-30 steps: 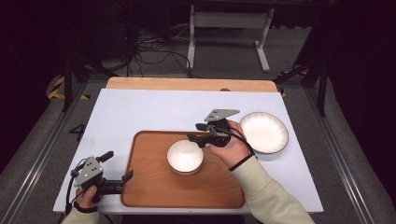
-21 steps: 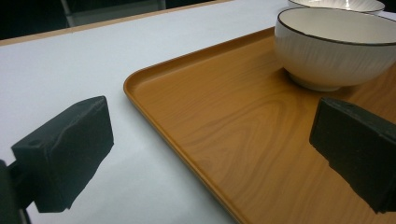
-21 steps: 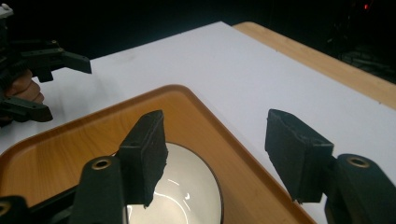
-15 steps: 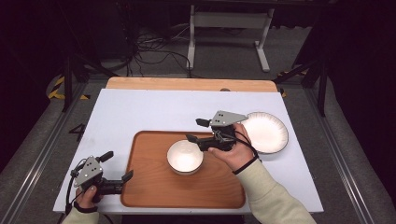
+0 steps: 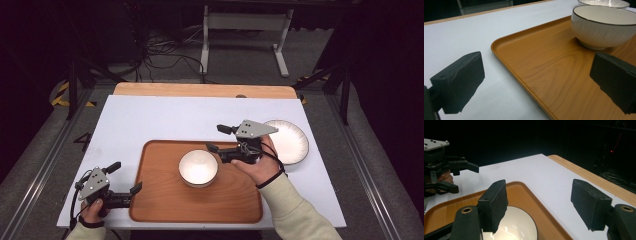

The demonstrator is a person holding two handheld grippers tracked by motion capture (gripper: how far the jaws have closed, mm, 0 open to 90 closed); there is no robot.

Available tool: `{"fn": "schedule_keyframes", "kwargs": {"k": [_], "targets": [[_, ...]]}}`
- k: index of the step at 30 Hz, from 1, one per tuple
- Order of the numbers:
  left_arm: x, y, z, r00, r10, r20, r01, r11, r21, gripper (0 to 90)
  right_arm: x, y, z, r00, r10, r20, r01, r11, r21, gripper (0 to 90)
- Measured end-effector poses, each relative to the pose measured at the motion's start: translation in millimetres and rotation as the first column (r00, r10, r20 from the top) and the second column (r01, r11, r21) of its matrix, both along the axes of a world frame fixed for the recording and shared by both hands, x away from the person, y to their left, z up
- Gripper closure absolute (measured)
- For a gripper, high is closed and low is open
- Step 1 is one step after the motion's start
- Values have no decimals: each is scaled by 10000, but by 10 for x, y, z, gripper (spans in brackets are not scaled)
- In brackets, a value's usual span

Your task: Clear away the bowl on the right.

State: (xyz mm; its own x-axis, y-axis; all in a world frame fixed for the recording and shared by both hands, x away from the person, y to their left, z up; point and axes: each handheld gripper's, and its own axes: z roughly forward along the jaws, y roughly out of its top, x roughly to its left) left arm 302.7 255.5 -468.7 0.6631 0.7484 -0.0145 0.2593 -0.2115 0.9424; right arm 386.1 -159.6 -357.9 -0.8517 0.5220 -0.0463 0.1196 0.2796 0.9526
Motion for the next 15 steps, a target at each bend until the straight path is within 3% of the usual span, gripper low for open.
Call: {"fn": "schedule_keyframes", "kwargs": {"k": [15], "targets": [[-1, -2, -1, 10000, 46, -2, -46, 10000, -37, 4, -27, -462, 1, 9937, -1119, 14, 1120, 9937, -79, 292]]}}
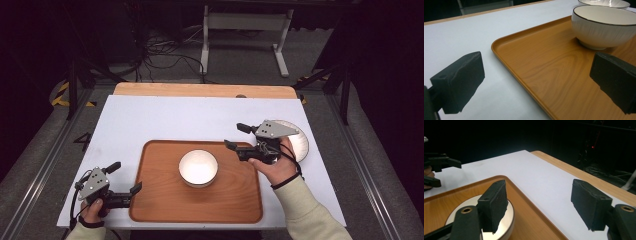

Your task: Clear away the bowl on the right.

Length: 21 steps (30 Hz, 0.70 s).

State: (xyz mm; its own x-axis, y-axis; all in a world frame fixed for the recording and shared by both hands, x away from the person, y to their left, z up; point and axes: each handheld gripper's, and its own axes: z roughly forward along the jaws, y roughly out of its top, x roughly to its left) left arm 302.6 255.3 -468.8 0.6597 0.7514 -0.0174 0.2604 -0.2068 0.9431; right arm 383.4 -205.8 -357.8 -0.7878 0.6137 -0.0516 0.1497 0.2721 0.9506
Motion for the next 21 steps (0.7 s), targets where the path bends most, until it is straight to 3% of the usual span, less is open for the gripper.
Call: {"fn": "schedule_keyframes", "kwargs": {"k": [21], "targets": [[7, 0, 0, 10000, 13, -1, -13, 10000, 28, 4, -63, -522, 27, 9953, -963, 50, 961, 9948, 337, 265]]}}
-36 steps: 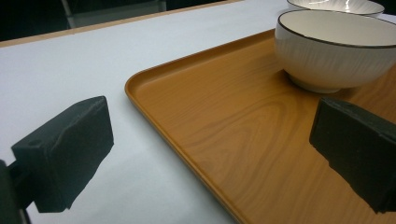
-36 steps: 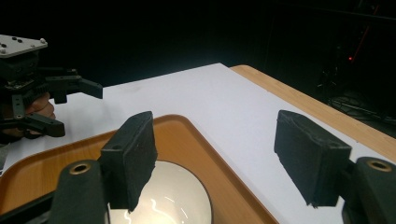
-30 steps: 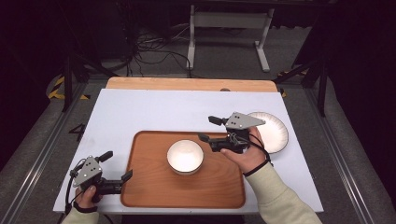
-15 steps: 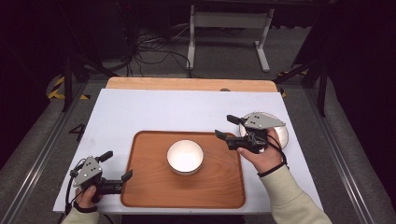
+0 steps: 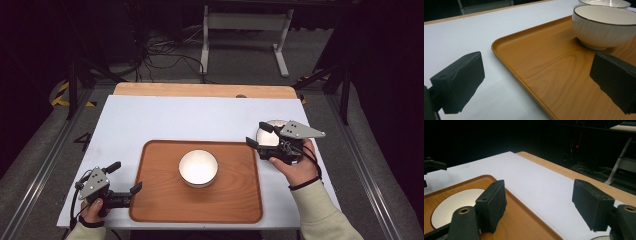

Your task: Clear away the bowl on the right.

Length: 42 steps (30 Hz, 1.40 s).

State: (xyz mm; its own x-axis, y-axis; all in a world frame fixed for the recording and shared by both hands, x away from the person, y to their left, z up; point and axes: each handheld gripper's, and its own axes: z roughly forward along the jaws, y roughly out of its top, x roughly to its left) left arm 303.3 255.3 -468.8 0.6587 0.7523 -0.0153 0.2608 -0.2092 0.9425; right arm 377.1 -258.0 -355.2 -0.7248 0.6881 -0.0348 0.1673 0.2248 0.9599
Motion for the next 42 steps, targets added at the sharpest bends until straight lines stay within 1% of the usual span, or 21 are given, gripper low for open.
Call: {"fn": "schedule_keyframes", "kwargs": {"k": [5, 7, 14, 15, 18, 19, 28, 32, 42], "targets": [[-1, 0, -1, 10000, 13, -20, -13, 10000, -32, 4, -3, -88, 11, 9999, -131, 55, 131, 9999, 29, 251], [-2, 1, 0, 10000, 28, -19, -28, 10000, -33, 4, -4, -153, 11, 9997, -253, -27, 253, 9997, 78, 234], [-3, 4, 1, 10000, 75, -38, -75, 10000, -23, 4, -28, -278, -17, 9990, -445, 100, 444, 9990, 39, 225], [-1, 8, 2, 10000, 69, -9, -69, 10000, -30, 4, -37, -321, -30, 9985, -525, 130, 525, 9986, -18, 223], [-1, 11, 2, 10000, 77, -26, -77, 9999, -69, 4, -48, -361, -44, 9983, -560, 167, 558, 9984, 114, 218], [-2, 12, 3, 10000, 83, -29, -83, 9999, -76, 4, -56, -383, -60, 9980, -599, 209, 594, 9980, 237, 217], [-3, 14, 3, 9999, 125, 19, -124, 9998, -131, 4, -116, -487, -222, 9973, -624, 388, 612, 9977, 308, 209], [-3, 17, 3, 9999, 109, 19, -109, 9998, -137, 4, -155, -519, -311, 9964, -530, 658, 510, 9982, 325, 201], [-6, 17, 4, 9999, 120, 28, -120, 9998, -175, 4, -215, -532, -541, 9977, -424, 523, 401, 9982, 442, 194]]}}
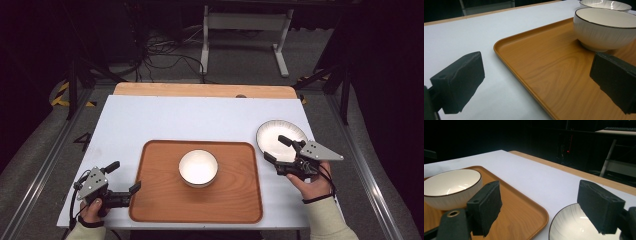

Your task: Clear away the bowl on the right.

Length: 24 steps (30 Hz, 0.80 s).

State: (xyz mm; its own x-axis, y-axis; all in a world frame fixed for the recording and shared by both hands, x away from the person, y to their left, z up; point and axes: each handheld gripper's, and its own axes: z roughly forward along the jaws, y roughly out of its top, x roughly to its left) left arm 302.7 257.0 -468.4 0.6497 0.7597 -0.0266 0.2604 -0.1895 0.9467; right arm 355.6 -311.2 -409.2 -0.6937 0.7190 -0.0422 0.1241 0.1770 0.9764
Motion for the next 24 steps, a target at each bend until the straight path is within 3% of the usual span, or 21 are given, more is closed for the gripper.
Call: {"fn": "schedule_keyframes", "kwargs": {"k": [13, 19, 24], "targets": [[1, 0, 1, 10000, -35, 9, 35, 10000, 52, 4, -79, -35, -212, 9999, -120, -85, 121, 9999, 95, 180], [1, -5, 0, 10000, -40, -1, 40, 10000, 33, 4, -113, -5, -396, 9985, 63, -540, -58, 9999, 100, 179], [1, -5, 1, 10000, -61, -18, 61, 10000, 67, 4, -124, 22, -442, 9981, 143, -605, -146, 9999, -35, 165]]}}
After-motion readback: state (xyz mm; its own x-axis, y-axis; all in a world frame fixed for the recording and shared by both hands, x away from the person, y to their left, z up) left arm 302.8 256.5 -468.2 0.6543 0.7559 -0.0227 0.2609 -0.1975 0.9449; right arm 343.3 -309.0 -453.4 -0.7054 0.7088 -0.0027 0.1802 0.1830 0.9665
